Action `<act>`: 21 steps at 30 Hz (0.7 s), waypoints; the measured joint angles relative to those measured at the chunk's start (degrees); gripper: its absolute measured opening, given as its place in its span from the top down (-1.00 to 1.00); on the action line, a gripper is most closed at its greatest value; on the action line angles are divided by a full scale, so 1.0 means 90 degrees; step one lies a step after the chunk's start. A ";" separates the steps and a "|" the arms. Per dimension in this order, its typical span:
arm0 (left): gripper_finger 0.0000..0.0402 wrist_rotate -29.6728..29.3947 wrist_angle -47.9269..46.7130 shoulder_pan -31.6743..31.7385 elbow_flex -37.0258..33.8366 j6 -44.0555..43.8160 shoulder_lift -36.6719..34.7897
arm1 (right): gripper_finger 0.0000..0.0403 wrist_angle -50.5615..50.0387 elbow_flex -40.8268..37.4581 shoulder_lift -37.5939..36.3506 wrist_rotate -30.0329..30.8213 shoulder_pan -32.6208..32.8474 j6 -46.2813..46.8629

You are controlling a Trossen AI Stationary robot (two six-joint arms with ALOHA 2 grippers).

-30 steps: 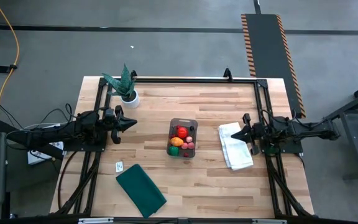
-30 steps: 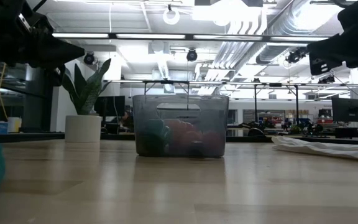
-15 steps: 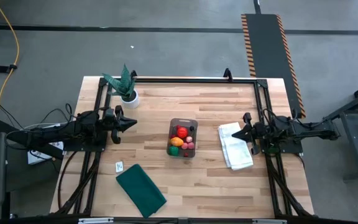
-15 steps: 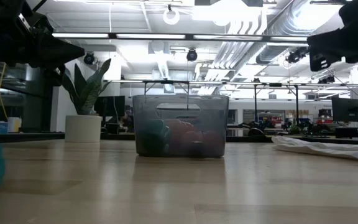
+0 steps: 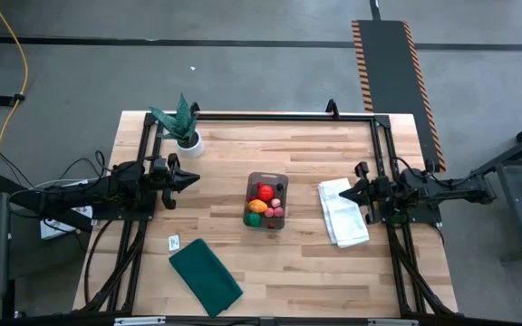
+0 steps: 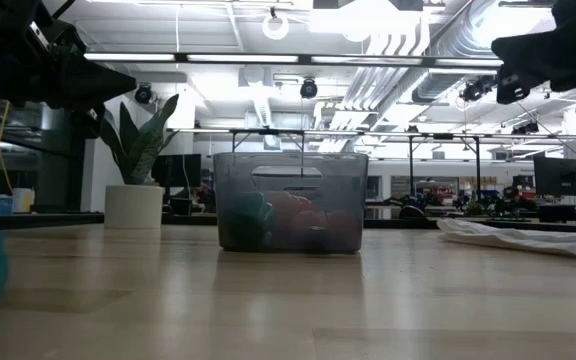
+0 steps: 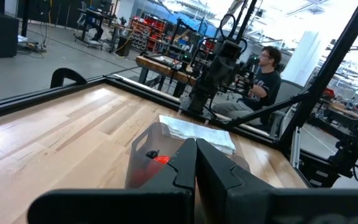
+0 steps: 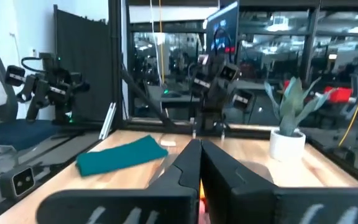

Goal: Pick and placing Produce into tupperware
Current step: Return to Home Position

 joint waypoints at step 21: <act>1.00 -0.0001 0.0000 0.0002 0.0000 0.0000 0.0000 | 1.00 -0.0701 -0.0005 0.0002 -0.0002 0.0000 -0.0107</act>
